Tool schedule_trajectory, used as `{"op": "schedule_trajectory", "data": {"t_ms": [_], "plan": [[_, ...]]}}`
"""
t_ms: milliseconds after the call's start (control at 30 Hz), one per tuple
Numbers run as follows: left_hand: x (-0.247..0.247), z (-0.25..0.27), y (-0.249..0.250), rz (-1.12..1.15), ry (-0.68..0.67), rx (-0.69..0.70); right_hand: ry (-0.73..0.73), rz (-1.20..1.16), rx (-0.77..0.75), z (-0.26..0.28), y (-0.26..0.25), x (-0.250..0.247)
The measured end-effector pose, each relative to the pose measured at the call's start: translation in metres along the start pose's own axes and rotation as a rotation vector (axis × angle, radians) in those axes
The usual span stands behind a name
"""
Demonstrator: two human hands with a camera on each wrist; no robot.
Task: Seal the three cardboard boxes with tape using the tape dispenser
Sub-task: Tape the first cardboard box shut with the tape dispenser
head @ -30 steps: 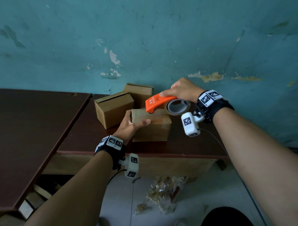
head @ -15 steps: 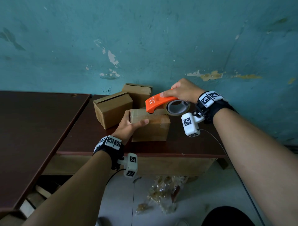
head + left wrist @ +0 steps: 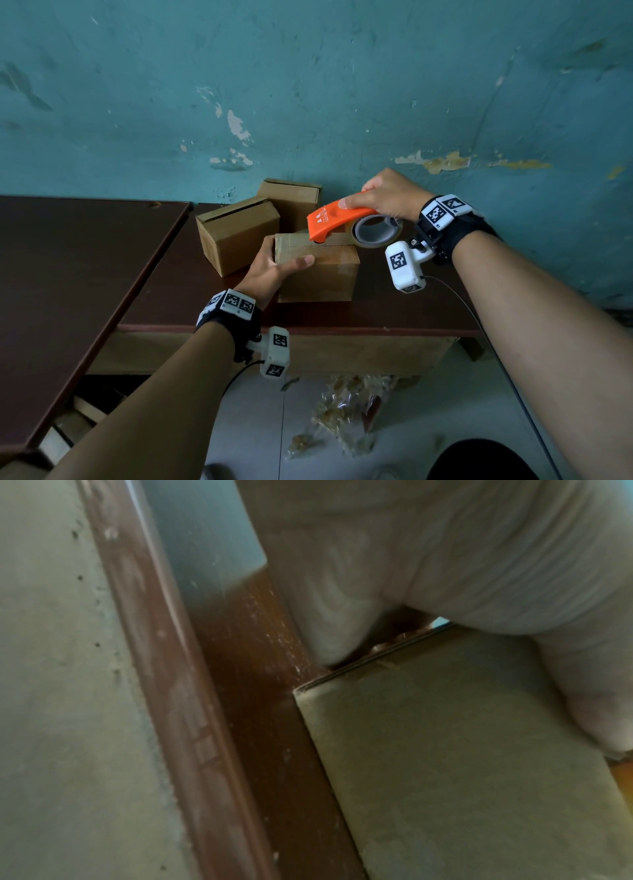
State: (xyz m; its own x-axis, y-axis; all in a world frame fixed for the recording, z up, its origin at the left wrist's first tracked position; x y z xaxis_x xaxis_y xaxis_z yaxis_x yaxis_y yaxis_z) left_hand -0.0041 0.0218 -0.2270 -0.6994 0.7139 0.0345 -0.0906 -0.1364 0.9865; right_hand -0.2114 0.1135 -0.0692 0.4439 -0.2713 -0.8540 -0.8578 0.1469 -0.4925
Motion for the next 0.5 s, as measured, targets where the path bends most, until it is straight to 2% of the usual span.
{"op": "schedule_trajectory", "data": {"t_ms": [500], "plan": [[0.0018, 0.0014, 0.0022, 0.009, -0.001, -0.013, 0.002, -0.040, 0.013, -0.0005, 0.0077, 0.0003]]}}
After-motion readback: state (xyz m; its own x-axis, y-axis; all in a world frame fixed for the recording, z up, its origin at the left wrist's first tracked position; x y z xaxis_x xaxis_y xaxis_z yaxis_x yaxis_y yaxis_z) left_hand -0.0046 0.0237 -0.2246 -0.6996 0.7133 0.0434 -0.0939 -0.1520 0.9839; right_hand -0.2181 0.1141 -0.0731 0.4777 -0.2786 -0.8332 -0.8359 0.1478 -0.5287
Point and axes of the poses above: each hand's wrist, its own z-axis away from the middle knuckle, its own x-axis out of the palm, y = z × x, the point moved 8 cm from there along -z, towards the middle knuckle, and after that the axes turned 9 degrees about -x, right-handed, at the moved point
